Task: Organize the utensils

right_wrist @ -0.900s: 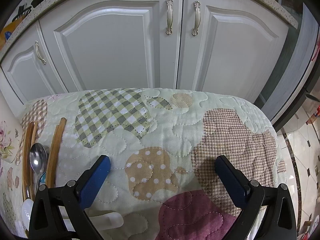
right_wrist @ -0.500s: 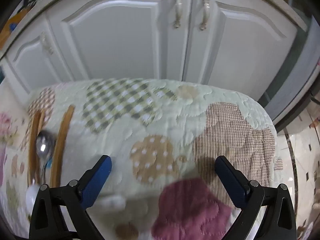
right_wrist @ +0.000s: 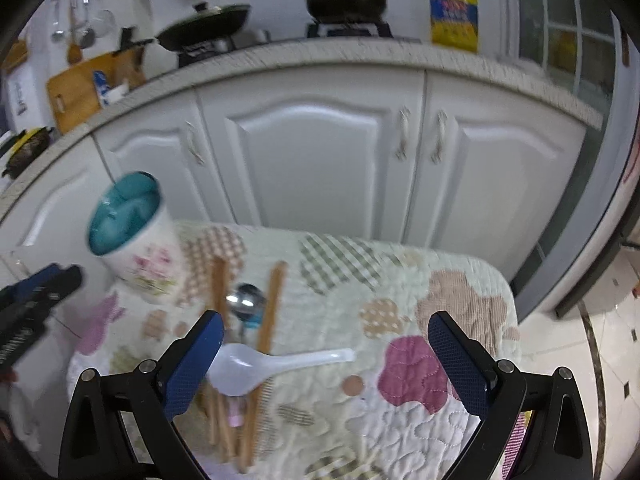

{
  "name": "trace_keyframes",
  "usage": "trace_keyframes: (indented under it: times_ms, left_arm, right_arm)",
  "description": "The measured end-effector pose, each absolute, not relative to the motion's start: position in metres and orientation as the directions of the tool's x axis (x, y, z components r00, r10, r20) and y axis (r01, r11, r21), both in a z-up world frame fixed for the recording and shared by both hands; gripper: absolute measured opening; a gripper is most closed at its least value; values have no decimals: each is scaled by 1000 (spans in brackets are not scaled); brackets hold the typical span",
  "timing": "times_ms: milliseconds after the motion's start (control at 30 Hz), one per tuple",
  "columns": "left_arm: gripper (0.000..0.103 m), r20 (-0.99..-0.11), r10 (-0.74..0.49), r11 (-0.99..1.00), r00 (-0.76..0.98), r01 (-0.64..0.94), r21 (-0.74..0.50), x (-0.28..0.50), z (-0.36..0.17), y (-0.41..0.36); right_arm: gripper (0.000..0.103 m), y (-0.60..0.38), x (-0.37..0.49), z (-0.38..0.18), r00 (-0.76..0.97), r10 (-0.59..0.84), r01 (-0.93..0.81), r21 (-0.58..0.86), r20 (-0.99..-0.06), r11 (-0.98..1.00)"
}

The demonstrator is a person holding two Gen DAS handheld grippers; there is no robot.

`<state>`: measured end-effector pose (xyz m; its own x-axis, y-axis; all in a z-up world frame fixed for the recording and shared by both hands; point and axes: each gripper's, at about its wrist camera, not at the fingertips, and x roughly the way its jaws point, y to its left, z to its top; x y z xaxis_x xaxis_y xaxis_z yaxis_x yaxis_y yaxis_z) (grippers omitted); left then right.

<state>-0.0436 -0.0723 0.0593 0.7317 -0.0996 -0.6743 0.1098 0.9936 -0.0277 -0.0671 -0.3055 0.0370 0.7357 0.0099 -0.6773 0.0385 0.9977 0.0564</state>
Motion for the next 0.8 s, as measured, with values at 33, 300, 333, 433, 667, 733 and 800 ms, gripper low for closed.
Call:
trace_keyframes:
  times_ms: [33,300,333,433,667,733,800]
  left_arm:
    - [44,-671,-103,993,735,112,-30,-44,61,-75]
    - [44,-643,-119,992,756,123,-39,-49,75,-81]
    - [44,-641,-119,992,758,123,-38,-50,76,-82]
    - [44,-634,-122,991,764,127,-39,-52,79,-82]
    - [44,-623,-123,991,773,124,-41,-52,86,-81]
    - [44,-622,-124,991,774,124,-43,-51,87,-80]
    - [44,-621,-124,991,774,125,-42,-51,87,-80]
  right_arm:
    - [101,-302,-66,41,739,10,33,51,-673,998]
    - [101,-283,-73,71,783,6,7,19,-622,1000]
    - [101,-281,-74,74,786,10,3,20,-618,1000]
    - [101,-277,-76,81,798,17,-10,14,-602,1000]
    - [102,-276,-78,89,812,17,-10,15,-584,1000]
    - [102,-276,-78,90,813,13,-6,14,-583,1000]
    - [102,-276,-77,90,811,10,-3,13,-584,1000]
